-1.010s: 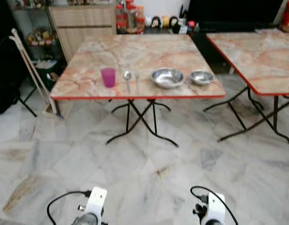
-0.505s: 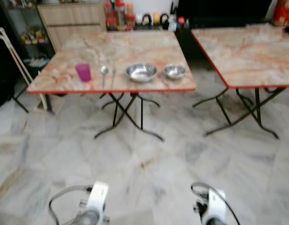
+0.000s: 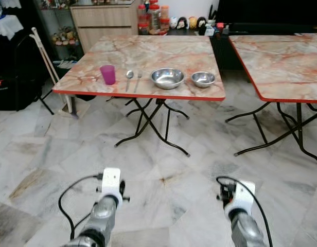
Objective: Setting the table
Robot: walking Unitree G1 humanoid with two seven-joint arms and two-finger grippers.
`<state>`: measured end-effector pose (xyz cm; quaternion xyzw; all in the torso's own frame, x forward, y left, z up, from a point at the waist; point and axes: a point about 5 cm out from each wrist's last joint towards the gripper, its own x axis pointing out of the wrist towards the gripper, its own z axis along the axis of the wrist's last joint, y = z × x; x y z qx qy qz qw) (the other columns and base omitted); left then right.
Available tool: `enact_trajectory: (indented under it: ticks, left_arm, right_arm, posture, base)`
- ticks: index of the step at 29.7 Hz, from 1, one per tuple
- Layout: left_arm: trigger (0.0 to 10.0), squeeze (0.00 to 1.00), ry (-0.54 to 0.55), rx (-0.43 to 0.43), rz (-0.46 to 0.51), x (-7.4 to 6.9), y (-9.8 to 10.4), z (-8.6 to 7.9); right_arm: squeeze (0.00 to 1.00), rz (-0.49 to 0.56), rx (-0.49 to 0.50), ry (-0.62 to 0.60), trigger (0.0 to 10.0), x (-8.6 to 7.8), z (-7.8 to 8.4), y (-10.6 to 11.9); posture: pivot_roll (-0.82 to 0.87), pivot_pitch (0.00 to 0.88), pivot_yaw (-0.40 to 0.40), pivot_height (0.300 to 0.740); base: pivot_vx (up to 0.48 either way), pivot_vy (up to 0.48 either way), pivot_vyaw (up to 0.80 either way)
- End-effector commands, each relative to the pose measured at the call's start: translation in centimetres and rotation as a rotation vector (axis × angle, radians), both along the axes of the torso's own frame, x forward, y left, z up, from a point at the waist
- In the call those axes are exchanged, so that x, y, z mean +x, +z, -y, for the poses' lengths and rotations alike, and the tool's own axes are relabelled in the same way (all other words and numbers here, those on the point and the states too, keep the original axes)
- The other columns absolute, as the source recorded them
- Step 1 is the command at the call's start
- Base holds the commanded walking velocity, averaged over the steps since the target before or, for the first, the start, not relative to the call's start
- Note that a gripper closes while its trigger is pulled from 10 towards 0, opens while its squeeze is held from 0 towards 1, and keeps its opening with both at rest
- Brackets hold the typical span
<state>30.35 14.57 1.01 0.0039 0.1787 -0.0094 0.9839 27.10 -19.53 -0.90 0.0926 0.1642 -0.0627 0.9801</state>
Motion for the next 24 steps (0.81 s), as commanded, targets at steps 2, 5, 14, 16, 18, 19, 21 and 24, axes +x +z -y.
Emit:
enact_trajectory:
  ticks: [2,5,14,16,18,19,21,24]
  left_arm:
    - [10.0,1.00,0.008,-0.035,0.094,1.4,1.9,0.5]
    - [10.0,1.00,-0.001,-0.047,0.152,2.2,3.1,0.9]
    - [10.0,1.00,-0.030,-0.090,0.298,3.9,6.2,2.2]
    - [10.0,1.00,-0.041,-0.095,0.310,4.1,6.6,2.5]
    - [10.0,1.00,-0.053,-0.103,0.324,4.4,7.0,3.0]
    - [10.0,1.00,-0.053,-0.103,0.324,4.4,7.0,3.0]
    - [10.0,1.00,-0.065,-0.132,0.326,4.6,7.4,3.6]
    - [10.0,0.00,-0.074,-0.140,0.335,4.6,7.5,3.9]
  right_arm:
    - [1.00,0.098,-0.001,-0.011,10.0,1.7,-0.3,1.9]
    - [1.00,0.186,-0.016,-0.005,10.0,3.1,-0.8,3.6]
    - [1.00,0.376,-0.054,0.064,10.0,5.5,-2.8,7.5]
    - [1.00,0.389,-0.057,0.067,10.0,5.7,-3.1,7.8]
    - [1.00,0.402,-0.072,0.076,10.0,5.9,-3.5,8.2]
    - [1.00,0.402,-0.072,0.076,10.0,5.9,-3.5,8.2]
    - [1.00,0.401,-0.058,0.087,10.0,6.0,-4.1,8.2]
    - [0.98,0.346,-0.044,0.108,10.0,5.8,-4.4,7.4]
  posture:
    - [-0.03,0.000,-0.002,0.740]
    - [-0.03,0.000,-0.003,0.740]
    - [-0.03,0.000,-0.006,0.740]
    - [-0.03,0.000,-0.006,0.740]
    - [-0.04,0.000,-0.009,0.740]
    - [-0.04,0.000,-0.009,0.740]
    - [-0.04,0.000,-0.008,0.740]
    - [-0.04,0.000,-0.008,0.740]
  base:
    - [0.000,0.000,0.00]
    - [0.000,0.000,0.00]
    - [0.000,0.000,0.00]
    - [0.000,0.000,0.00]
    - [0.000,0.000,0.00]
    - [0.000,0.000,0.00]
    - [0.000,0.000,0.00]
    - [0.000,0.000,0.00]
